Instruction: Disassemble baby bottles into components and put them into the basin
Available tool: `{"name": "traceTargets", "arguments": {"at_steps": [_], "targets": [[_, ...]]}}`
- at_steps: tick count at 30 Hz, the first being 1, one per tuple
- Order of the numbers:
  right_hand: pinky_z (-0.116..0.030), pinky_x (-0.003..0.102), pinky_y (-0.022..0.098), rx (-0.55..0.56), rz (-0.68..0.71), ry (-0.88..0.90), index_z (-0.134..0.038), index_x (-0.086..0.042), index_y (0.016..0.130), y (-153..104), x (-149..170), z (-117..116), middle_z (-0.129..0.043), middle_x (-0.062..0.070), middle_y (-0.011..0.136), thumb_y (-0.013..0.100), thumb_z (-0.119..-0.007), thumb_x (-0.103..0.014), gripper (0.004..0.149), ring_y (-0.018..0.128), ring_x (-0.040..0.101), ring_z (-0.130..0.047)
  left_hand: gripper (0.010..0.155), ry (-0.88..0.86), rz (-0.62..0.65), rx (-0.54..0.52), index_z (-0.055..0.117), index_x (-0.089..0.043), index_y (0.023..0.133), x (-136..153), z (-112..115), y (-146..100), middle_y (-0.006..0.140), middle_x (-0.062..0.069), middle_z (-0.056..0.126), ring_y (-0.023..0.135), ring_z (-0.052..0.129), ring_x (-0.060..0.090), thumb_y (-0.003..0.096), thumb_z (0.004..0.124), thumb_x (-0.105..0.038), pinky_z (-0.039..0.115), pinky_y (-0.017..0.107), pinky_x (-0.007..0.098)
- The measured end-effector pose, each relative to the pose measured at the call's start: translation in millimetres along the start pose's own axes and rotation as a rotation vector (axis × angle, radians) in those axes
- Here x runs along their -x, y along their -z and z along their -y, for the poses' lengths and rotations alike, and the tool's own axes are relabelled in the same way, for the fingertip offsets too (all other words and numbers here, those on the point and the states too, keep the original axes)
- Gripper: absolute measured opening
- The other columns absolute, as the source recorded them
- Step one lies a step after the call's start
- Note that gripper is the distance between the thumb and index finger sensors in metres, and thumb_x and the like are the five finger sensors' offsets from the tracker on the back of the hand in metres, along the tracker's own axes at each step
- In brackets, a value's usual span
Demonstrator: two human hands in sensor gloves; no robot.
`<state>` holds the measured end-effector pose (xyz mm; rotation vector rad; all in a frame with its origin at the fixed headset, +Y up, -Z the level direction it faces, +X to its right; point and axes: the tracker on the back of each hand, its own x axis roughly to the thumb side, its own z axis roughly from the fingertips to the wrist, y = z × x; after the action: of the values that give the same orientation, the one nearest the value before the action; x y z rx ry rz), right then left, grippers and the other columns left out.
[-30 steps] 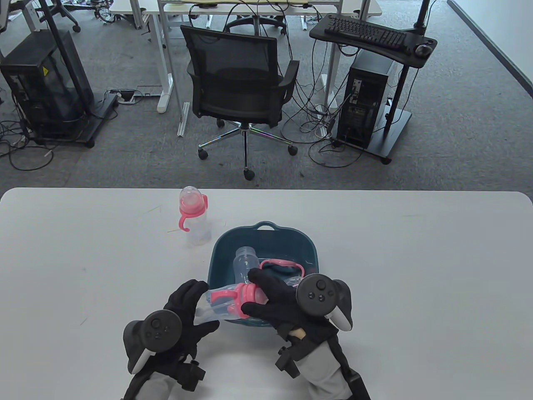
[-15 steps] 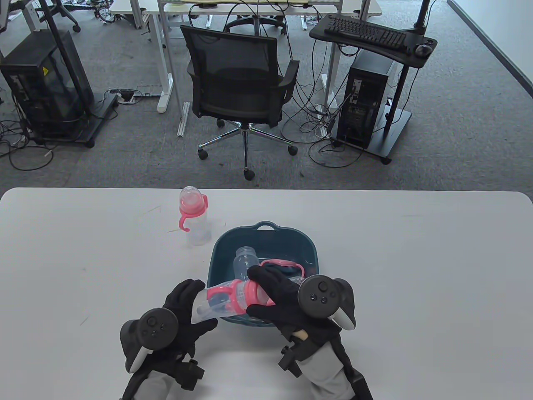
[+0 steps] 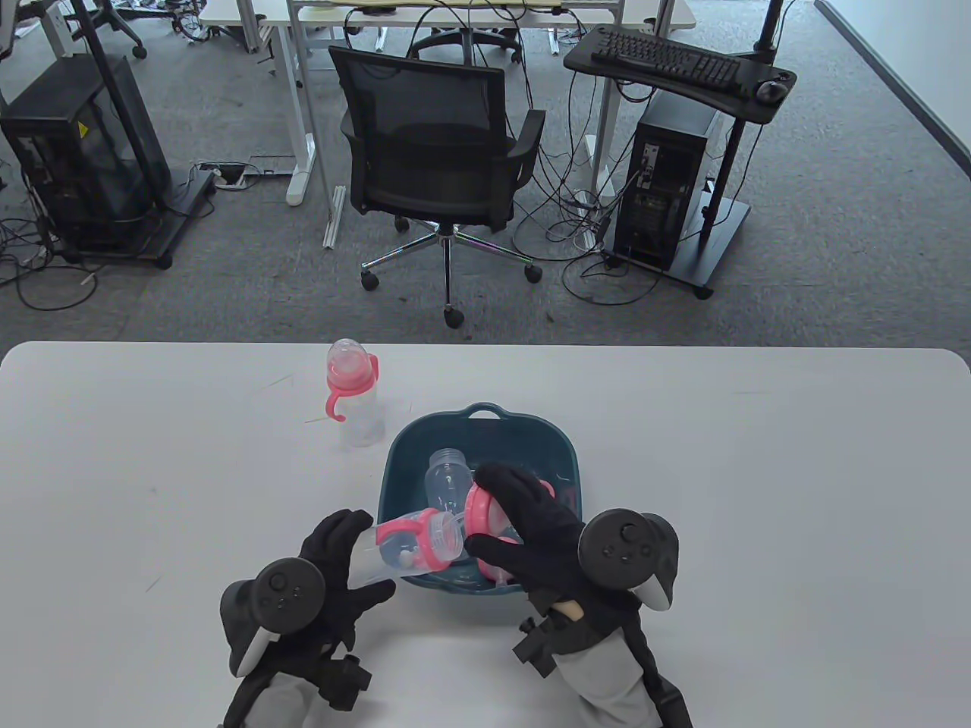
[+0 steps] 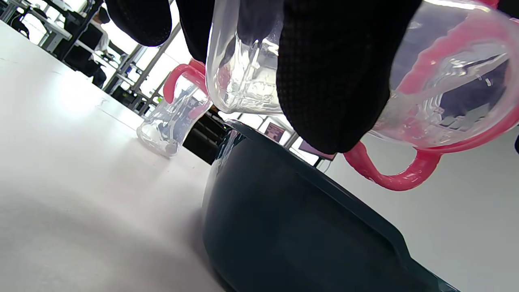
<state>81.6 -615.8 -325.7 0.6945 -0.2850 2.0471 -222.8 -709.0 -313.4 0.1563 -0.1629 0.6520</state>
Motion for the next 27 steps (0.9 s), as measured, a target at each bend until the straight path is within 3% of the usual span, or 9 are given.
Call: {"name": "traceTargets", "arguments": {"at_steps": [19, 27], "targets": [[-0.061, 0.065, 0.062, 0.180, 0.045, 0.011, -0.051, -0.017, 0.112, -9.8, -8.5, 30.0, -0.057, 0.017, 0.113, 0.051, -0.089, -0.033, 0.073, 0.088, 0.050, -0.074, 0.091, -0.013, -0.036, 0.006, 0.042, -0.041, 0.104, 6.7, 1.1, 1.2, 0.111, -0.008, 0.040, 0.108, 0.060, 0.030, 0.0351, 0.102, -0.039, 0.051, 0.078, 0.057], [-0.061, 0.065, 0.062, 0.101, -0.048, -0.047, -0.052, -0.016, 0.112, -7.6, 9.6, 27.9, -0.058, 0.018, 0.113, 0.051, -0.089, -0.032, 0.073, 0.087, 0.051, -0.074, 0.091, -0.042, -0.039, -0.015, 0.042, -0.041, 0.104, 8.6, -2.5, 1.5, 0.111, -0.007, 0.040, 0.108, 0.060, 0.030, 0.0351, 0.101, -0.039, 0.051, 0.078, 0.057]]}}
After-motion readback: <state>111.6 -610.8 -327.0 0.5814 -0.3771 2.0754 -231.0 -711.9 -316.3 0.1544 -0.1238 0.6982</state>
